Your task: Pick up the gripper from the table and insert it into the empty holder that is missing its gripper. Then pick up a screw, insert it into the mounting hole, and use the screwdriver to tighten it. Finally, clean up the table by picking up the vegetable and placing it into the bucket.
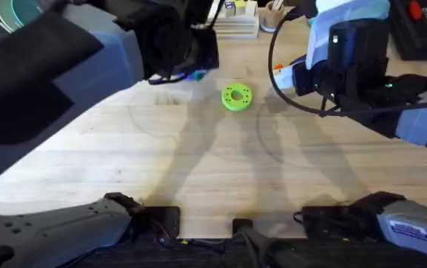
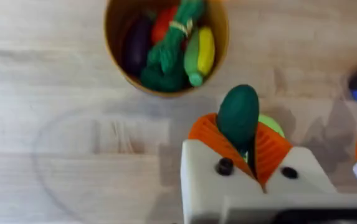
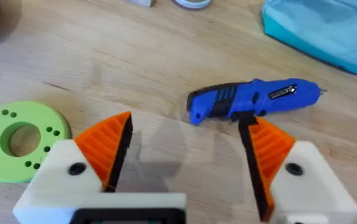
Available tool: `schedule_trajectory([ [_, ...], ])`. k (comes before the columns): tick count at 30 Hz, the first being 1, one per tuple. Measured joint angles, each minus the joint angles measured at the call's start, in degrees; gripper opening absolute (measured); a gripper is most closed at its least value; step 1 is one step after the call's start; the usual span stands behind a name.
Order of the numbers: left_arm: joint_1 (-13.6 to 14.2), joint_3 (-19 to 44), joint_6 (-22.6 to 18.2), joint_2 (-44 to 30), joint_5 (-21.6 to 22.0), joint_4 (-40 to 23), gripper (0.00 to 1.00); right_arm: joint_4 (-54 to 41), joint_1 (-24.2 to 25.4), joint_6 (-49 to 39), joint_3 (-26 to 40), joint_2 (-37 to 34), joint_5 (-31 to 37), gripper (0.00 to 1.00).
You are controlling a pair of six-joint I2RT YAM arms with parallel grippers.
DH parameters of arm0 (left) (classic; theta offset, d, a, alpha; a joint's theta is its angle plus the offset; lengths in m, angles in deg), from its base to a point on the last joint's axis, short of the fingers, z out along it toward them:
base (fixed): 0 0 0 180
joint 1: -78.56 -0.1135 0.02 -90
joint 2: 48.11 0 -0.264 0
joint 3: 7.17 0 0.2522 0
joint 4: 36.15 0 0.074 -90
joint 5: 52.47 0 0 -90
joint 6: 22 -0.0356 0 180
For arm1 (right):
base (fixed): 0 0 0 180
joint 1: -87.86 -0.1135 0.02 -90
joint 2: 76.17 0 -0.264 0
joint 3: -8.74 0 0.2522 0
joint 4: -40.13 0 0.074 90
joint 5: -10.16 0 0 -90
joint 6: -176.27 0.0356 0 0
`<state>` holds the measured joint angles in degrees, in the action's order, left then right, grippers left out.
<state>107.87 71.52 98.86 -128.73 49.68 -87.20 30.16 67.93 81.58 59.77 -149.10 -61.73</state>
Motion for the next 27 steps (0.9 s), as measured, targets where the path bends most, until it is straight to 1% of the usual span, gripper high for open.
schedule_trajectory([
  [2, -0.7, 0.1, -0.7, 0.0, 3.7, 4.0, 0.028, 0.0, 0.0, 0.0, 0.0, 0.0, 0.0, 0.992],
  [4, -2.5, 0.1, -1.1, -0.2, 5.8, 7.4, 0.028, 0.0, 0.0, 0.0, 0.0, 0.0, 0.0, 0.991],
  [7, -6.7, 0.1, -1.4, -1.7, 7.1, 12.1, 0.028, 0.0, 0.0, 0.0, 0.0, 0.0, 0.0, 0.991],
  [10, -11.5, 0.1, -1.6, -4.6, 6.8, 16.1, 0.028, 0.0, 0.0, 0.0, 0.0, 0.0, 0.0, 0.991],
  [13, -15.5, 0.1, -1.6, -7.7, 4.4, 19.9, 0.028, 0.0, 0.0, 0.0, 0.0, 0.0, 0.0, 0.991],
  [16, -17.8, 0.1, -1.6, -10.4, 0.8, 24.5, 0.028, 0.0, 0.0, 0.0, 0.0, 0.0, 0.0, 0.991],
  [19, -18.5, 0.1, -2.6, -13.0, -2.6, 28.9, 0.028, 0.0, 0.0, 0.0, 0.0, 0.0, 0.0, 0.991],
  [21, -18.5, 0.1, -4.6, -14.7, -4.6, 31.0, 0.028, 0.0, 0.0, 0.0, 0.0, 0.0, 0.0, 0.992],
  [23, -18.4, 0.1, -7.4, -16.0, -6.8, 31.4, 0.033, 0.0, 0.0, 0.0, 0.0, 0.0, 0.0, 0.991],
  [24, -18.3, 0.1, -8.9, -16.4, -7.5, 31.3, 0.1, 0.0, 0.0, 0.0, 0.0, 0.0, 0.0, 0.991],
  [26, -18.3, 0.1, -11.1, -16.8, -8.6, 31.4, 0.319, 0.0, 0.0, 0.0, 0.0, 0.0, 0.0, 0.991],
  [27, -18.3, 0.1, -12.2, -16.8, -9.1, 31.4, 0.475, 0.0, 0.0, 0.0, 0.0, 0.0, 0.0, 0.992],
])
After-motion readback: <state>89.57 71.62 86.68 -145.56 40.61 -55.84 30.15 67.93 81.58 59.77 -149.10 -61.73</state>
